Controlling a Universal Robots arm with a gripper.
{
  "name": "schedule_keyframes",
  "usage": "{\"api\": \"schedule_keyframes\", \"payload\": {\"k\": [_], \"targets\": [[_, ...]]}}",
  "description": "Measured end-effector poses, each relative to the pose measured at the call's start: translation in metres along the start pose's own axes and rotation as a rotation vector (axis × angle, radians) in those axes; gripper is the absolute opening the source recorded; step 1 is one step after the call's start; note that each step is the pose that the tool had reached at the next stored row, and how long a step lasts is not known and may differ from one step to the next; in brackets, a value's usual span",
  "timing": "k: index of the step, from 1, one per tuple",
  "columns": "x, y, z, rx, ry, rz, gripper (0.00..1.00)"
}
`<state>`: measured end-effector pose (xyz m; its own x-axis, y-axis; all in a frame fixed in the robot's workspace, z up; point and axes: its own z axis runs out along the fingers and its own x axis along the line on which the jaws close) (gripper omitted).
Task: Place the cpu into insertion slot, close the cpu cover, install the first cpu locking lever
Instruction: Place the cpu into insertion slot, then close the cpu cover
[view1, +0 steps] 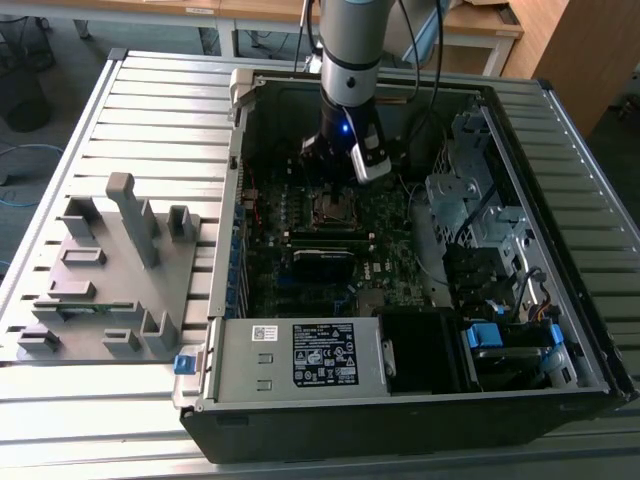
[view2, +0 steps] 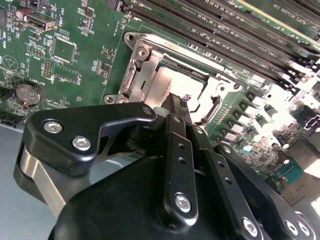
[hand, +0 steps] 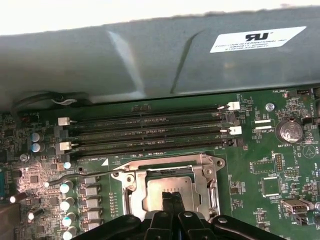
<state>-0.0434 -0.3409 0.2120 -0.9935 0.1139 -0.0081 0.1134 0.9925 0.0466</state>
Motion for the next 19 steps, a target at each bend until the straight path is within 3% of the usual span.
{"api": "schedule_keyframes", "payload": {"k": [11,19], "targets": [[-0.0001,0.0004,-0.0081,-0.0016,0.0001,0.000,0.10],[-0.0001,0.0004,-0.0090,-0.0011,0.0003,0.000,0.10]]}}
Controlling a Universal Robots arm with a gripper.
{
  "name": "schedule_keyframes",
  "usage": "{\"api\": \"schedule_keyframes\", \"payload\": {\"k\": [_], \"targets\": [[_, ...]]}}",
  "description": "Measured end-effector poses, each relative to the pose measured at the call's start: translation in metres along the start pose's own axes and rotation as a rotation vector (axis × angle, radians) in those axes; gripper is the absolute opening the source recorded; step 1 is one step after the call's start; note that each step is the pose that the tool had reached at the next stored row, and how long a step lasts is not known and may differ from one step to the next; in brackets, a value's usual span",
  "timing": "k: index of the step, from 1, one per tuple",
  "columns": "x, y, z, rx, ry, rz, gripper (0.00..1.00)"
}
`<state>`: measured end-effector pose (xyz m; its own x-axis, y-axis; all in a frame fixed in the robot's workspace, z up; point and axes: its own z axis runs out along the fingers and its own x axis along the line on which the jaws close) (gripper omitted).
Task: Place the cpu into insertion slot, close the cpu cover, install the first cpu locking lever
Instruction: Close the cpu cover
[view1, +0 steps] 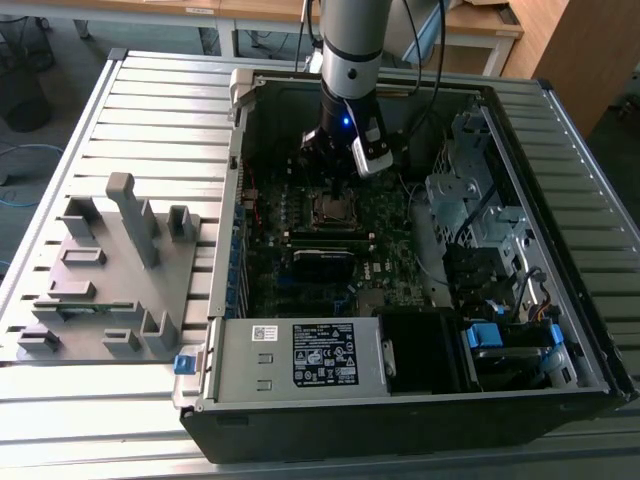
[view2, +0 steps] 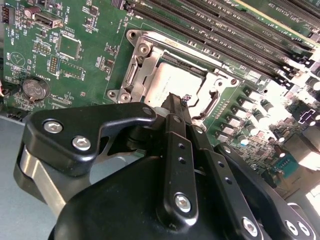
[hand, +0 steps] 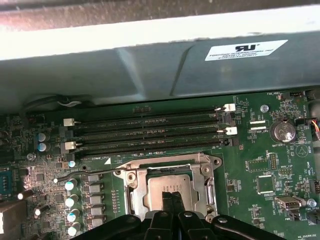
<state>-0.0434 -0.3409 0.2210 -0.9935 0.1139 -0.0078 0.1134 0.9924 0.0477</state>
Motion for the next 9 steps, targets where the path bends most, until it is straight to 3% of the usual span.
{"api": "schedule_keyframes", "payload": {"k": [9], "targets": [[-0.0001,0.0004,-0.0082,-0.0004,-0.0002,0.000,0.10]]}}
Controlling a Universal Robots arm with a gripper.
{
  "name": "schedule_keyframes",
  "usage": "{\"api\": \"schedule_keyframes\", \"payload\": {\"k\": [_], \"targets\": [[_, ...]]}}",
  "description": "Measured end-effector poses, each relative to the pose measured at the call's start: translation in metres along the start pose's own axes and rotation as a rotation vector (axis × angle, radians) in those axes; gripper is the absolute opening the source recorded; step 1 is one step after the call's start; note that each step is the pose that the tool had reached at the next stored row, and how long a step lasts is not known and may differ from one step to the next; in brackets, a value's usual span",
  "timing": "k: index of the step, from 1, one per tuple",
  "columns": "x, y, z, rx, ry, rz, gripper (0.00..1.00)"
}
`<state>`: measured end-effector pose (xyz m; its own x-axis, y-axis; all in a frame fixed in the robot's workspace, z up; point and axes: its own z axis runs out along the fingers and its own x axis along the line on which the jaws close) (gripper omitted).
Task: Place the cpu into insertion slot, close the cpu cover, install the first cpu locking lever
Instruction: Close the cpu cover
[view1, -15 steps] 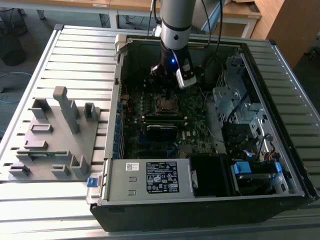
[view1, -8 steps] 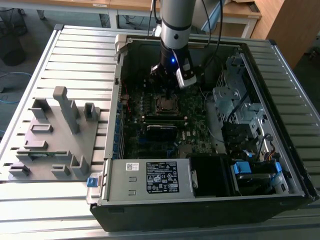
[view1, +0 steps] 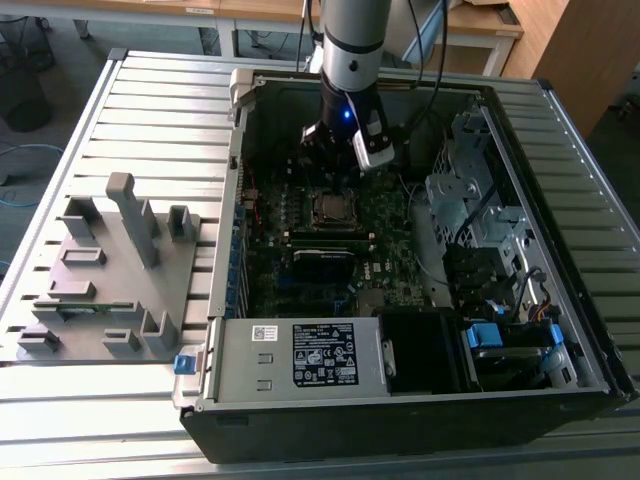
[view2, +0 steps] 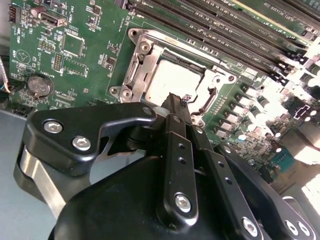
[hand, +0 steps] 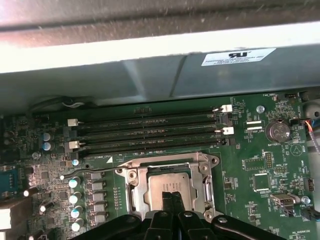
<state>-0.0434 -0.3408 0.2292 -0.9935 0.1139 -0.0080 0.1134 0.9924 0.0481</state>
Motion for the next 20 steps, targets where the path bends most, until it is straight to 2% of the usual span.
{"api": "schedule_keyframes", "payload": {"k": [9,16,20], "targets": [[-0.0001,0.0004,-0.0086,0.0000,0.0000,0.000,0.10],[-0.0001,0.0005,-0.0090,-0.0002,-0.0001,0.000,0.10],[0.0026,0.0001,-0.0090,-0.0001,0.0000,0.000,0.10]]}}
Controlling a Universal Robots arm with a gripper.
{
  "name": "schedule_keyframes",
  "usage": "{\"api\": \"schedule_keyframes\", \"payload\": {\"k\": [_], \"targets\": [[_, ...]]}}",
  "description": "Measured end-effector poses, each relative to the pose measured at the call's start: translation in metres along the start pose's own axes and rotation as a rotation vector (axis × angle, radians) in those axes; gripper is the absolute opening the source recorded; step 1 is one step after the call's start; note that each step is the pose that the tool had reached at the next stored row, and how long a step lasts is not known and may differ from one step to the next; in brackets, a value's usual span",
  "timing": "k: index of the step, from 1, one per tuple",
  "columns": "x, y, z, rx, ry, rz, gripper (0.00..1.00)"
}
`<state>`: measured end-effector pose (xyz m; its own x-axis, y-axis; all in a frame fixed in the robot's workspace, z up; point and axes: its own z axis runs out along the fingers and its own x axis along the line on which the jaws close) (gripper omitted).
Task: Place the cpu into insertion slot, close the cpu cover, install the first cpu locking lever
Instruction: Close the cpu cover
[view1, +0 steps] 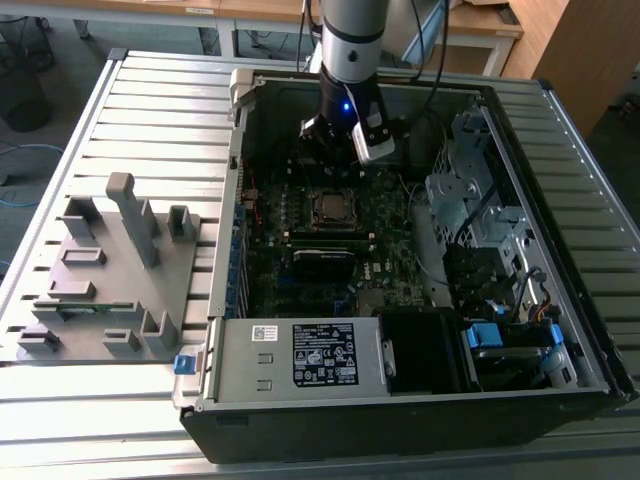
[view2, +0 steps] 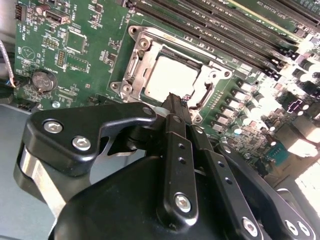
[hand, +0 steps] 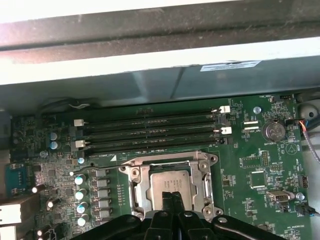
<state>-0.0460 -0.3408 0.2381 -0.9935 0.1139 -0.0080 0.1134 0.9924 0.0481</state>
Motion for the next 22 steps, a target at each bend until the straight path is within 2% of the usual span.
{"api": "schedule_keyframes", "payload": {"k": [3,8,16,22], "targets": [[0.0029,-0.0003,0.0000,0.0000,-0.0003,0.000,0.10],[0.0032,-0.0003,-0.0013,0.0001,-0.0002,0.000,0.10],[0.0032,0.0001,-0.0104,0.0000,-0.0003,0.000,0.10],[0.0032,0.0001,-0.0105,0.0002,-0.0003,0.000,0.10]]}}
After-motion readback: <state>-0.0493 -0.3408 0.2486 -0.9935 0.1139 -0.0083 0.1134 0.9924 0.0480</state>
